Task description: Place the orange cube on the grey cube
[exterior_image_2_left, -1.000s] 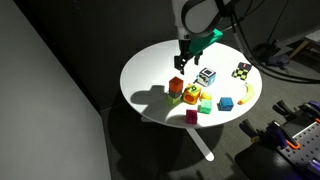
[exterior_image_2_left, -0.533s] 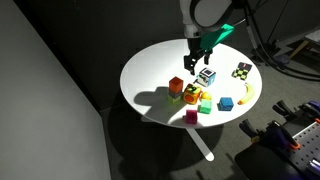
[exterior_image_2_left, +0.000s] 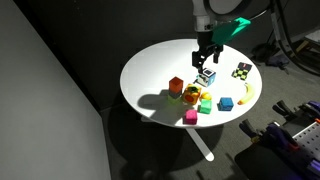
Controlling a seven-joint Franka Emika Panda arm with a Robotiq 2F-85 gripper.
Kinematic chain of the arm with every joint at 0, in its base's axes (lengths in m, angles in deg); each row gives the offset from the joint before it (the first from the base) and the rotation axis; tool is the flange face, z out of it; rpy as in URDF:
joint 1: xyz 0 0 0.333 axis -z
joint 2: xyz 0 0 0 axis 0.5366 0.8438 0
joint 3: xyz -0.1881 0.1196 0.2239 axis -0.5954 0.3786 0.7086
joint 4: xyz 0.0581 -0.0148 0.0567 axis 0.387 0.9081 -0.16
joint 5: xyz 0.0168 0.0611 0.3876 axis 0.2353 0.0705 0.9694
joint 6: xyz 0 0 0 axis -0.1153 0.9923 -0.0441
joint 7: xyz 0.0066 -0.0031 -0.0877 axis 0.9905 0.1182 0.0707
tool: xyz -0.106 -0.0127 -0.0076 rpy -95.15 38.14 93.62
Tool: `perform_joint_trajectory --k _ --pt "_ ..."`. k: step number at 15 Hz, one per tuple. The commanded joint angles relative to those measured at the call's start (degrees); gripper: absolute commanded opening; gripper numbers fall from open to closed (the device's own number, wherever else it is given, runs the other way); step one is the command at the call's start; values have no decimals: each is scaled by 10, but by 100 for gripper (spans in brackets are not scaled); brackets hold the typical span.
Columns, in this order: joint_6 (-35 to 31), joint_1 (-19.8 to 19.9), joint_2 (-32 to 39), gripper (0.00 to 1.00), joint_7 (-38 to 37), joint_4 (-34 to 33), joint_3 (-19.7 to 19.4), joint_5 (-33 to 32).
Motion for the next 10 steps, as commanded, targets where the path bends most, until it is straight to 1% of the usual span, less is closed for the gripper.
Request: perform_joint_trajectory --k 1,4,10 --pt "5 20 -57 100 0 44 13 27" --pt "-1 27 -84 100 -9 64 14 39" --pt "-1 40 -135 100 -29 95 15 35"
